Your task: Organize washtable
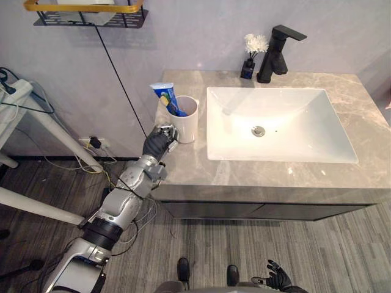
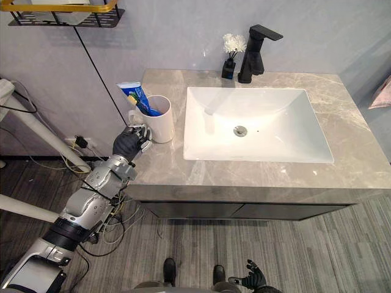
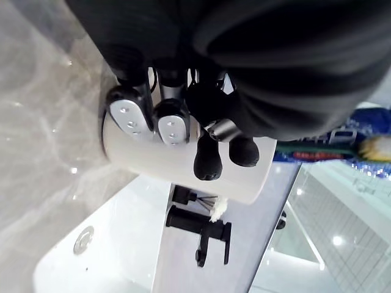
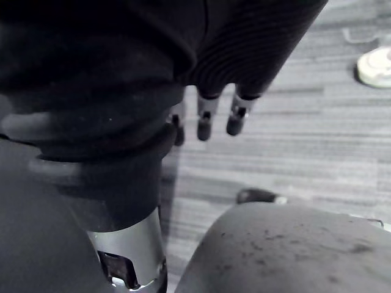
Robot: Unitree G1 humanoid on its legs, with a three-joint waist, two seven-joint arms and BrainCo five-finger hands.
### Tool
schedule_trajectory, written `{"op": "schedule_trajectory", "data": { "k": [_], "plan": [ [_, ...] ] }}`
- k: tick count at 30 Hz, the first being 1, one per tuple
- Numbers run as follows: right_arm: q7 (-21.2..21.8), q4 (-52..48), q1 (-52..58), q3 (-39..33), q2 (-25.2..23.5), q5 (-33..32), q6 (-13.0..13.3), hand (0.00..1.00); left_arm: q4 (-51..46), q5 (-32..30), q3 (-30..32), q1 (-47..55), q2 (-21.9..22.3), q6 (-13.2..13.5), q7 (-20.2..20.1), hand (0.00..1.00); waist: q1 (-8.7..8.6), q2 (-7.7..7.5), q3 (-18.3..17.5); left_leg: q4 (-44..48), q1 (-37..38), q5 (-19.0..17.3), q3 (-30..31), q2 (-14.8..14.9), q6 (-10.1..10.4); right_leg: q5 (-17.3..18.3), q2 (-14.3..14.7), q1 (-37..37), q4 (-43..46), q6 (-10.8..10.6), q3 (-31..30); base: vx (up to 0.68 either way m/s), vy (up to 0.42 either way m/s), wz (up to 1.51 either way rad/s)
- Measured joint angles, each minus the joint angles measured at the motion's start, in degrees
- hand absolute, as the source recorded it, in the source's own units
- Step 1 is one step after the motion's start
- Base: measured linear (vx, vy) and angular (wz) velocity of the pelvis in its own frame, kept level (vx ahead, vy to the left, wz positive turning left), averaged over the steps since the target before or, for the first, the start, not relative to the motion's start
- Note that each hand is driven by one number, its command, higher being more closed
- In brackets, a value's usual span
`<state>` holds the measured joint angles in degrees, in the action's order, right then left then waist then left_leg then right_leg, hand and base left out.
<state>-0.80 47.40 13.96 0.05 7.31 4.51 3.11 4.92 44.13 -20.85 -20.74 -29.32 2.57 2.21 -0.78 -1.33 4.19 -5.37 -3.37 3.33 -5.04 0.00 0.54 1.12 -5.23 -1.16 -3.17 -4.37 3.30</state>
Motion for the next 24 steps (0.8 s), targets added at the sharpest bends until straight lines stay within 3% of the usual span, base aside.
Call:
{"op": "schedule_trajectory", "data": {
  "k": [8,15,19,21,24],
  "plan": [
    [-0.03,2.14,-0.11,0.28,1.19,-0.66,-0.29,0.00,-4.45,1.17,-4.98,4.05,-0.15,-1.16,-2.30,1.00,-0.07,1.54,-1.35,-0.01,0.77,0.01,0.03,0.05,-0.01,0.00,0.08,0.64,0.09,0.00,-0.06,0.00,0.000,0.00],
    [-0.09,4.11,-0.86,2.13,1.84,-1.79,-0.23,0.00,-4.56,1.70,-7.94,4.15,1.69,-1.81,-3.36,1.00,-0.34,1.38,-2.18,-0.02,1.27,0.01,0.09,0.03,-0.02,-0.06,0.04,1.09,0.08,-0.08,-0.05,-0.02,0.001,0.00],
    [-0.04,4.98,-1.31,2.25,1.58,-1.73,-0.27,0.00,6.06,-5.05,-3.93,2.01,10.17,-2.04,-2.93,1.00,-0.56,0.85,-2.49,-0.03,1.26,0.02,-0.02,0.05,-0.02,-0.17,0.08,1.06,-0.01,-0.08,-0.16,0.00,-0.001,-0.01],
    [-0.04,5.04,-1.45,2.27,1.36,-1.66,-0.40,0.00,12.22,-12.27,0.34,-1.61,13.30,-1.43,-1.41,1.00,-1.19,0.51,-2.49,-0.03,1.26,0.02,-0.16,0.14,-0.01,-0.22,0.17,1.02,-0.06,-0.02,-0.27,0.00,-0.003,-0.02],
    [-0.02,5.05,-2.01,2.21,1.16,-1.60,-0.97,0.00,14.77,-16.60,1.94,-3.73,13.43,-1.32,0.63,1.00,-1.83,0.30,-2.34,-0.04,1.25,-0.02,-1.01,0.23,0.01,-0.50,0.23,0.84,-0.45,0.01,-0.88,0.00,-0.002,-0.11]
  ]
}}
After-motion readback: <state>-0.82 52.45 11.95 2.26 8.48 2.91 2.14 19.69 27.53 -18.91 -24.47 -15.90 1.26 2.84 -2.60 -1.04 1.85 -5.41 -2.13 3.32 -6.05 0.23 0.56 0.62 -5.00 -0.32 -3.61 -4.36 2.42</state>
